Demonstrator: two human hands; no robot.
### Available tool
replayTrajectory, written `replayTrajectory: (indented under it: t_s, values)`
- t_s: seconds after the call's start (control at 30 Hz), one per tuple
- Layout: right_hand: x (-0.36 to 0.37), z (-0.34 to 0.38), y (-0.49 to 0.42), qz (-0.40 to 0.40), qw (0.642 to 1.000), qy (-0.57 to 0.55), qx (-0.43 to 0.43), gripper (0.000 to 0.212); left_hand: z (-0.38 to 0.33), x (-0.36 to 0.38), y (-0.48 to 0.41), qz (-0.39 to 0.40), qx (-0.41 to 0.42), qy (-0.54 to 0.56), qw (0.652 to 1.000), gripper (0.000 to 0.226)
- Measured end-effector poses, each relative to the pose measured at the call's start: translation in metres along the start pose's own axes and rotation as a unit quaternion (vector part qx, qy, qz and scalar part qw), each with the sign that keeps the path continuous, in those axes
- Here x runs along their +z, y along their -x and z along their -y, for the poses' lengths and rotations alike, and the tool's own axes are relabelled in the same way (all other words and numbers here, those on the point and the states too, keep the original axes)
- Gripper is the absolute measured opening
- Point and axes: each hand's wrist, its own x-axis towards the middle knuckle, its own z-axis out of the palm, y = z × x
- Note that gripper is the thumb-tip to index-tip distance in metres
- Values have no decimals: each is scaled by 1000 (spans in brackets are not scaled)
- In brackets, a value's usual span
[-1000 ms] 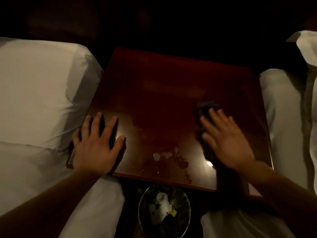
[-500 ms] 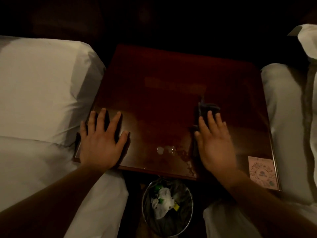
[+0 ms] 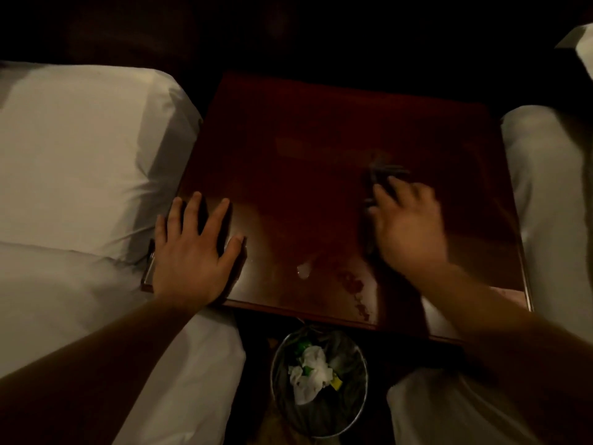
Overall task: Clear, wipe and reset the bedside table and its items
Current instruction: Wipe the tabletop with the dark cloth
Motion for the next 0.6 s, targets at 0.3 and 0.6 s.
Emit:
replayTrajectory:
  t_s: [0.3, 0.6]
  values:
    - [-20, 14, 19, -41, 985, -159, -46, 25, 4, 3, -1, -16, -1, -8, 1000, 62]
    - [-24, 24, 5, 6, 827, -530, 191, 13, 2, -1, -2, -4, -3, -4, 1000, 63]
